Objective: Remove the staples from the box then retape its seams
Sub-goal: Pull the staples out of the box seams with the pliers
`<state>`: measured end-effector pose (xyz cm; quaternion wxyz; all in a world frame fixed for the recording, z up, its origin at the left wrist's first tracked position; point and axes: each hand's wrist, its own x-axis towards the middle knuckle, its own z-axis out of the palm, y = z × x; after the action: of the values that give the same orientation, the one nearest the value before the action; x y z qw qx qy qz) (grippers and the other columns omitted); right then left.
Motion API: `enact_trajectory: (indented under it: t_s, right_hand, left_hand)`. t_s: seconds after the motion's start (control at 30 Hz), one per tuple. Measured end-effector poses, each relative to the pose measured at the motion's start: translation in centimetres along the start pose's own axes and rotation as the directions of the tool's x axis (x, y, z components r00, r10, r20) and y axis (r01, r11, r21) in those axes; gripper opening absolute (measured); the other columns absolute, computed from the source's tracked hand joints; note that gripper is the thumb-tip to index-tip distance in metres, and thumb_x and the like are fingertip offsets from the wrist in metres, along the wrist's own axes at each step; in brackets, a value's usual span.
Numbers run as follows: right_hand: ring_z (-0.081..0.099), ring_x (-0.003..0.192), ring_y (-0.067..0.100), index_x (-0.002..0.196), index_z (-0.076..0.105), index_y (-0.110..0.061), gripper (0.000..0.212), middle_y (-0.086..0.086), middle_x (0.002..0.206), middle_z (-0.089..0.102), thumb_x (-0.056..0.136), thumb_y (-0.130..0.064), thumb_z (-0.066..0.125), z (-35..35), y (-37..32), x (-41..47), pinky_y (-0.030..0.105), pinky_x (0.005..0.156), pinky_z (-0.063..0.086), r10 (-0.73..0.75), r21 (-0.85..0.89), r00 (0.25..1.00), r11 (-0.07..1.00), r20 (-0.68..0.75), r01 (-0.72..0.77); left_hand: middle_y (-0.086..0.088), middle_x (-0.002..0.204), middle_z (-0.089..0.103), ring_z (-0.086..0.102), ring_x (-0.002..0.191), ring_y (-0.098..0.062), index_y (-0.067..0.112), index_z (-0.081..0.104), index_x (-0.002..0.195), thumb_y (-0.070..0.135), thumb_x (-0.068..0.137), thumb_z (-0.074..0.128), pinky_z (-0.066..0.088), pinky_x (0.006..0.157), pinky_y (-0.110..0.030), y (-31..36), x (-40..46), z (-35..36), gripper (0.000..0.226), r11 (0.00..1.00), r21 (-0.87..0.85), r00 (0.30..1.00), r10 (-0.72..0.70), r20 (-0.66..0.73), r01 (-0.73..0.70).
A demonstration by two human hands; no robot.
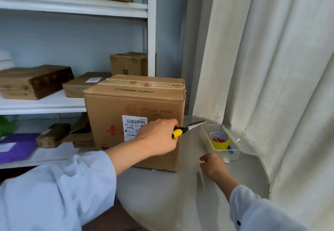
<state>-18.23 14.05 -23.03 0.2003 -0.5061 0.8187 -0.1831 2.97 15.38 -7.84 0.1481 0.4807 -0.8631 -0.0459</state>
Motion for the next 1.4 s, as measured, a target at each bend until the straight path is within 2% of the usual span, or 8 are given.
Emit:
enact_trajectory:
  t_s: [0.13,0.27,0.47,0.63,0.83,1.0,1.2,1.4]
  right_hand:
    - [0.055,0.116,0.025,0.117,0.064,-0.019,0.027,0.005,0.124,0.061,0.093,-0.022,0.052,-2.3,-4.0,-0.9,0.027,0.091,0.044,-0.14,0.027,0.988,0.99,-0.067,0.142]
    - [0.056,0.114,0.029,0.067,0.042,-0.01,0.03,0.016,0.104,0.061,0.097,-0.008,0.041,-3.7,-7.7,-2.8,0.02,0.056,0.031,-0.069,0.065,0.973,0.996,0.219,0.056]
    - [0.062,0.059,0.022,0.097,0.056,-0.005,0.015,0.016,0.086,0.068,0.098,-0.013,0.043,-5.7,-9.7,-4.5,0.024,0.044,0.045,-0.108,0.266,0.961,0.963,0.254,0.038]
    - [0.064,0.071,0.03,0.086,0.055,0.0,0.017,0.018,0.073,0.07,0.093,-0.015,0.056,-4.8,-9.7,-5.1,0.04,0.068,0.043,-0.061,0.378,0.94,0.923,0.337,-0.075]
    - [0.057,0.085,0.017,0.124,0.048,-0.016,0.038,0.002,0.094,0.061,0.089,-0.004,0.057,-4.9,-10.8,-5.7,0.038,0.078,0.048,-0.121,0.816,0.979,0.575,0.166,-0.067]
    - [0.042,0.131,0.031,0.149,0.019,-0.017,0.085,0.009,0.15,0.037,0.079,-0.03,0.064,-6.3,-13.7,-6.0,0.043,0.105,0.04,-0.315,0.303,0.936,0.887,-0.155,0.349]
    - [-0.001,0.147,0.03,0.152,-0.01,-0.028,0.12,0.011,0.157,-0.024,0.069,-0.064,0.069,-5.5,-18.8,-9.3,0.042,0.117,0.017,-0.536,0.236,0.838,0.805,-0.102,0.544]
    - [-0.026,0.143,0.03,0.152,0.01,-0.025,0.137,0.004,0.16,-0.018,0.04,-0.093,0.051,-2.5,-21.1,-9.3,0.045,0.118,0.004,-0.542,0.296,0.797,0.741,-0.266,0.603]
  left_hand:
    - [0.004,0.116,0.048,0.054,0.1,-0.019,0.024,0.047,0.121,0.029,0.092,0.054,0.052,0.078,-0.039,-2.1,0.0,-3.8,0.03,0.993,0.095,0.967,0.089,-0.239,-0.068]
    - [-0.005,0.139,0.041,0.045,0.122,-0.023,0.016,0.042,0.133,0.023,0.09,0.055,0.042,0.099,-0.037,-6.0,0.4,-7.1,0.046,0.969,0.243,0.958,0.027,-0.287,0.045]
    - [-0.009,0.122,0.055,0.051,0.112,-0.025,0.01,0.047,0.123,0.018,0.086,0.05,0.033,0.108,-0.046,-8.6,-0.9,-6.9,0.038,0.929,0.306,0.975,-0.168,-0.147,0.207]
    - [-0.005,0.102,0.061,0.057,0.097,-0.024,0.012,0.046,0.118,0.018,0.087,0.05,0.04,0.098,-0.04,-5.9,-1.1,-6.6,0.032,0.932,0.316,0.97,-0.111,-0.217,0.178]
    - [0.001,0.08,0.052,0.051,0.067,-0.014,0.021,0.043,0.111,0.019,0.091,0.05,0.042,0.053,-0.029,-5.1,-1.2,-8.2,0.021,0.993,0.107,0.988,-0.044,-0.148,0.06]
    - [-0.006,0.079,0.048,0.051,0.072,-0.022,0.008,0.051,0.095,0.015,0.09,0.049,0.029,0.052,-0.026,-7.2,0.1,-12.1,0.009,0.958,-0.042,0.959,-0.283,0.009,0.283]
    - [-0.008,0.076,0.047,0.043,0.065,-0.02,0.009,0.05,0.089,0.013,0.089,0.047,0.028,0.051,-0.026,-4.9,-0.2,-11.7,0.005,0.934,-0.147,0.945,-0.316,0.077,0.325]
    - [-0.01,0.105,0.051,0.047,0.088,-0.023,0.009,0.047,0.127,0.019,0.097,0.041,0.033,0.053,-0.025,-2.5,-0.6,-10.3,0.033,0.964,-0.102,0.969,-0.242,0.051,0.246]
